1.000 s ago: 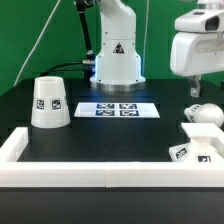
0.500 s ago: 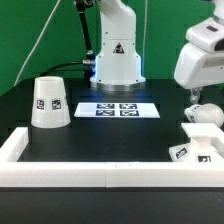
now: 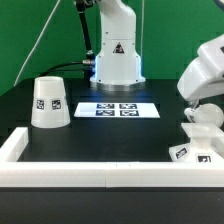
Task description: Assemble lamp
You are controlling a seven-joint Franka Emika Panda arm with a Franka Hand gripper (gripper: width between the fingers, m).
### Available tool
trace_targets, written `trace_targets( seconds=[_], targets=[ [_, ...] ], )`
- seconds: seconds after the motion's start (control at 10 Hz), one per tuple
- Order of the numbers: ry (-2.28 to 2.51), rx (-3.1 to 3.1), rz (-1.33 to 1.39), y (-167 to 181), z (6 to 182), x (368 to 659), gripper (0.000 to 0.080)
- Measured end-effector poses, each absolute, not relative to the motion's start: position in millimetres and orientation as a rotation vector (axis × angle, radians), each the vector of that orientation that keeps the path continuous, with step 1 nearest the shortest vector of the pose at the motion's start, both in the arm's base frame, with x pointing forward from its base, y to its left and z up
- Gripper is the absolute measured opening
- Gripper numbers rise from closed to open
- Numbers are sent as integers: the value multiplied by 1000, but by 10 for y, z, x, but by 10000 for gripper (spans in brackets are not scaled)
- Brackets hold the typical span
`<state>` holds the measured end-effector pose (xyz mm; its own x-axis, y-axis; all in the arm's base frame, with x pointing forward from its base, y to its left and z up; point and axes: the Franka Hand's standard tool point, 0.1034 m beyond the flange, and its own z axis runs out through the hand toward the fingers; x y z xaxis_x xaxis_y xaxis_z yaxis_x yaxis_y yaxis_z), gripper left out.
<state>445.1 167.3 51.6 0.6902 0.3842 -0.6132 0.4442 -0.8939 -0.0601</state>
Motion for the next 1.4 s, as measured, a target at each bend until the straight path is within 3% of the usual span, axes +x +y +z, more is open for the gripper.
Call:
trace_targets(
  seconds=[0.6,1.4],
  targets=[
    [650,2581,-1410,1677,352,4335,699],
    [669,2646,-1316,1710,137,4396,699]
  ],
)
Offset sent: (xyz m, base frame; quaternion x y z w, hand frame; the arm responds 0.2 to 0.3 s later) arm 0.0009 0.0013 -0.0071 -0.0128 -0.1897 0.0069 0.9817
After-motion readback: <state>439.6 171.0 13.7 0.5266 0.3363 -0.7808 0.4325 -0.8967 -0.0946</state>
